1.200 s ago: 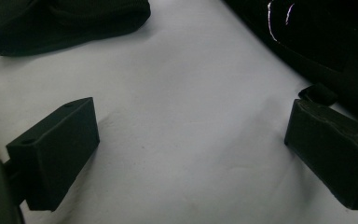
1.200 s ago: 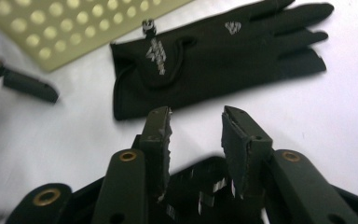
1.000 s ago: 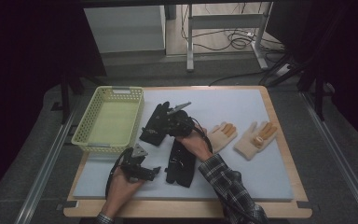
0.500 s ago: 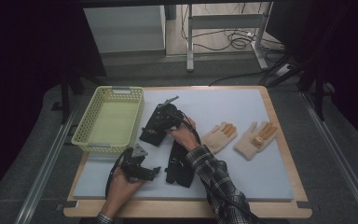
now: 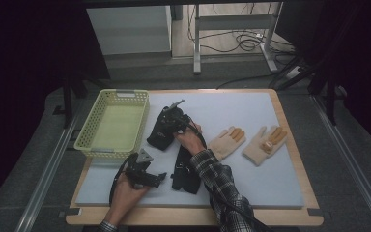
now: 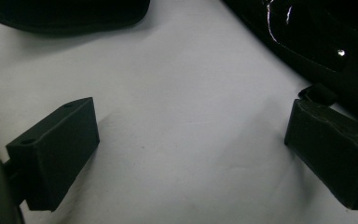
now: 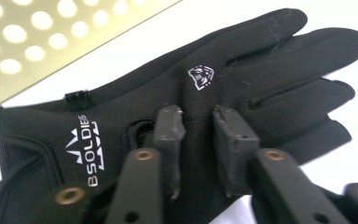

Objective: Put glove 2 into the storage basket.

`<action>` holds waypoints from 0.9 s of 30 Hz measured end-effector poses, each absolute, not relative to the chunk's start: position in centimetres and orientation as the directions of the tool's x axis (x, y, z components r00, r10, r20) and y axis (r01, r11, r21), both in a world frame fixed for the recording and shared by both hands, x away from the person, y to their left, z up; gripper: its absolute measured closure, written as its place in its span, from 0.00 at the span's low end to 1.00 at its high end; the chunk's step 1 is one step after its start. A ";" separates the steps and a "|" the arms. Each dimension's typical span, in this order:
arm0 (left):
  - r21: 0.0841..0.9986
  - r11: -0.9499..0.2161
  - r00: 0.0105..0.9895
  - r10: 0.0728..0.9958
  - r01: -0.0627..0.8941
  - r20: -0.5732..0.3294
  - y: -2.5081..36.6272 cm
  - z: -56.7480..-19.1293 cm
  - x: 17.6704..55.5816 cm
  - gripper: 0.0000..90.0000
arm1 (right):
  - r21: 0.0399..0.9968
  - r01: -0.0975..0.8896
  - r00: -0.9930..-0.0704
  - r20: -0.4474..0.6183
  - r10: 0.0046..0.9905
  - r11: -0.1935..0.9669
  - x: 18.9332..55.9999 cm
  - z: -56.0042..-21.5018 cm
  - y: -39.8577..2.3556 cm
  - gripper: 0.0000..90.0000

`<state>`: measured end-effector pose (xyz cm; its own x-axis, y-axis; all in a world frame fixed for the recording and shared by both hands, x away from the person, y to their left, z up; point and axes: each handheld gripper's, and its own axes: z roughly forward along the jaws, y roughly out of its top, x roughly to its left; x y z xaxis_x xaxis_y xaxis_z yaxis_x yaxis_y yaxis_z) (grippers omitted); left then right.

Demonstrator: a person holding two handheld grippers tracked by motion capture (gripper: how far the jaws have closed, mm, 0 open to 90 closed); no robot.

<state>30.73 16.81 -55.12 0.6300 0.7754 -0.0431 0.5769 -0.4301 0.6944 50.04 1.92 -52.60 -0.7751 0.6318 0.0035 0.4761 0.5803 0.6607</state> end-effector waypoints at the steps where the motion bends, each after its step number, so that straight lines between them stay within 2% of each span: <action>1: 0.694 -0.430 0.630 0.775 0.577 -0.043 16.8 -55.1 30.7 0.03 | 0.663 0.471 -0.777 -0.001 0.629 0.582 50.0 -52.6 1.9 0.86; 6: 0.694 -0.429 0.630 0.775 0.577 -0.044 16.8 -55.1 30.7 0.03 | 0.677 0.433 -0.780 -0.049 0.624 0.595 49.2 -51.6 1.7 0.90; 14: 0.693 -0.432 0.631 0.775 0.577 -0.042 16.8 -55.1 30.7 0.03 | 0.718 0.414 -0.793 -0.017 0.609 0.560 47.8 -48.9 0.0 0.90; 20: 0.694 -0.432 0.631 0.774 0.576 -0.042 16.8 -55.1 30.7 0.03 | 0.745 0.383 -0.814 -0.007 0.580 0.546 45.3 -46.2 -1.9 0.90; 27: 0.696 -0.431 0.631 0.774 0.575 -0.041 16.8 -55.1 30.7 0.03 | 0.754 0.363 -0.838 0.008 0.545 0.547 41.4 -44.7 -4.4 0.90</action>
